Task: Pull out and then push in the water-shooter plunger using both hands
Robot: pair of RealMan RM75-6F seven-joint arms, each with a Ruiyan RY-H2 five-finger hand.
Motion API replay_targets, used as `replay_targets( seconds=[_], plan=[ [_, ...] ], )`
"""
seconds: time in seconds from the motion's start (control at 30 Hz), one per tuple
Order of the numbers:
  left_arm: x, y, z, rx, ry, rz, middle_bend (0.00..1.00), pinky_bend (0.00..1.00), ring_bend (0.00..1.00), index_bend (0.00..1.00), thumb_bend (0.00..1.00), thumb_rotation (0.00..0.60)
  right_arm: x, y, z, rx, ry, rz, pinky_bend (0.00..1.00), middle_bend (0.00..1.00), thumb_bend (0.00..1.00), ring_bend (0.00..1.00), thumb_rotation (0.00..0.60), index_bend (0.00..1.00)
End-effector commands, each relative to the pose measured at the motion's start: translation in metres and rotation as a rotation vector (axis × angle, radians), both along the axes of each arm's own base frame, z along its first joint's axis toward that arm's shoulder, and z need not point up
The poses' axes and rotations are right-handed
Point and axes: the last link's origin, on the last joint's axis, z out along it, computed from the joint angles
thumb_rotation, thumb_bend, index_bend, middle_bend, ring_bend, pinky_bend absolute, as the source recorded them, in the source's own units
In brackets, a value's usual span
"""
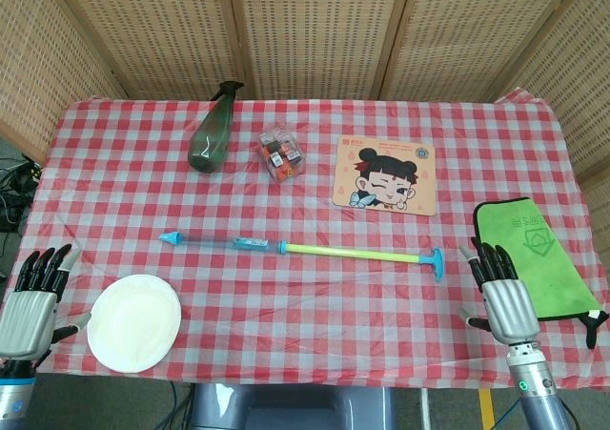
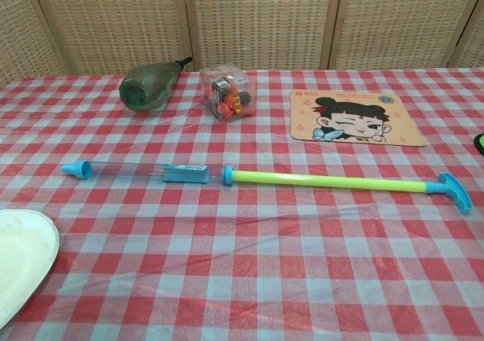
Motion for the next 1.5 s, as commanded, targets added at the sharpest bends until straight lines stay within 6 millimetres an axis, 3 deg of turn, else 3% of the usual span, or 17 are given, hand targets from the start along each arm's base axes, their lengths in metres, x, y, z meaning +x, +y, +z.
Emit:
replay_targets(
  seconds=[0.03,0.9,1.27,1.33,1.4,1.5],
  plan=[
    [0.000,0.000,-0.001,-0.002,0.001,0.000,0.00,0.00,0.00,0.00,0.13,0.600,-0.001,0.000,0.000,-0.001,0.001,-0.001,0.00,0.00,0.25,0.00,0.600,0.00],
    [0.001,-0.001,-0.002,-0.007,0.004,0.004,0.00,0.00,0.00,0.00,0.13,0.600,0.002,0.002,0.002,0.011,-0.005,-0.006,0.00,0.00,0.25,0.00,0.600,0.00],
    [0.003,0.010,0.002,-0.010,-0.007,0.021,0.00,0.00,0.00,0.00,0.13,0.600,0.004,-0.010,0.006,-0.003,-0.011,-0.014,0.00,0.01,0.25,0.00,0.600,0.00],
    [0.004,0.011,0.003,-0.012,-0.012,0.020,0.00,0.00,0.00,0.00,0.13,0.600,0.009,-0.019,0.008,-0.027,0.001,-0.006,0.00,0.11,0.25,0.04,0.600,0.01],
    [0.005,0.012,0.004,-0.010,-0.015,0.018,0.00,0.00,0.00,0.00,0.13,0.600,0.015,-0.028,0.009,-0.044,0.010,0.007,0.06,0.36,0.25,0.25,0.600,0.09],
    [0.006,0.014,0.006,-0.003,-0.019,0.017,0.00,0.00,0.00,0.00,0.13,0.600,0.026,-0.044,0.006,-0.045,0.034,0.016,0.28,0.65,0.25,0.58,0.600,0.26]
  ],
)
